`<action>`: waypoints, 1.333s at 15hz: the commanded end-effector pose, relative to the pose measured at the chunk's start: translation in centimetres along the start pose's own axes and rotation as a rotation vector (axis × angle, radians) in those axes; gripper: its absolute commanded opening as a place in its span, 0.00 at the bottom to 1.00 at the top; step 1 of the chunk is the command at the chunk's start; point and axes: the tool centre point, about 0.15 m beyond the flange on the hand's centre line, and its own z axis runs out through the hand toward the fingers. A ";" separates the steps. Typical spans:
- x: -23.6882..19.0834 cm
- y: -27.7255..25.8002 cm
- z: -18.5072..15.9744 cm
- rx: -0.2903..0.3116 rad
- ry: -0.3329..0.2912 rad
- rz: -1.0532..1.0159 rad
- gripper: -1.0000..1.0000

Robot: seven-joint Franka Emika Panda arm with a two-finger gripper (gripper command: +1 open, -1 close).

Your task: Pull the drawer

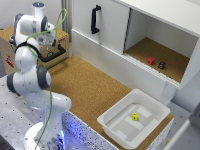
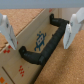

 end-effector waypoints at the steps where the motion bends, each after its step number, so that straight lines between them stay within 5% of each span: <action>1: 2.3 2.4 2.7 0.078 -0.052 0.048 1.00; 10: 2.3 2.4 2.7 0.078 -0.052 0.048 1.00; 11: 1.0 2.1 2.3 0.017 -0.015 0.065 1.00; 14: 4.3 3.9 4.3 0.087 -0.245 0.184 1.00; 15: 5.3 4.6 5.1 0.062 -0.270 0.246 1.00; 17: 7.6 6.1 5.7 0.105 -0.313 0.308 1.00; 20: 10.7 6.0 5.7 0.076 -0.312 0.330 1.00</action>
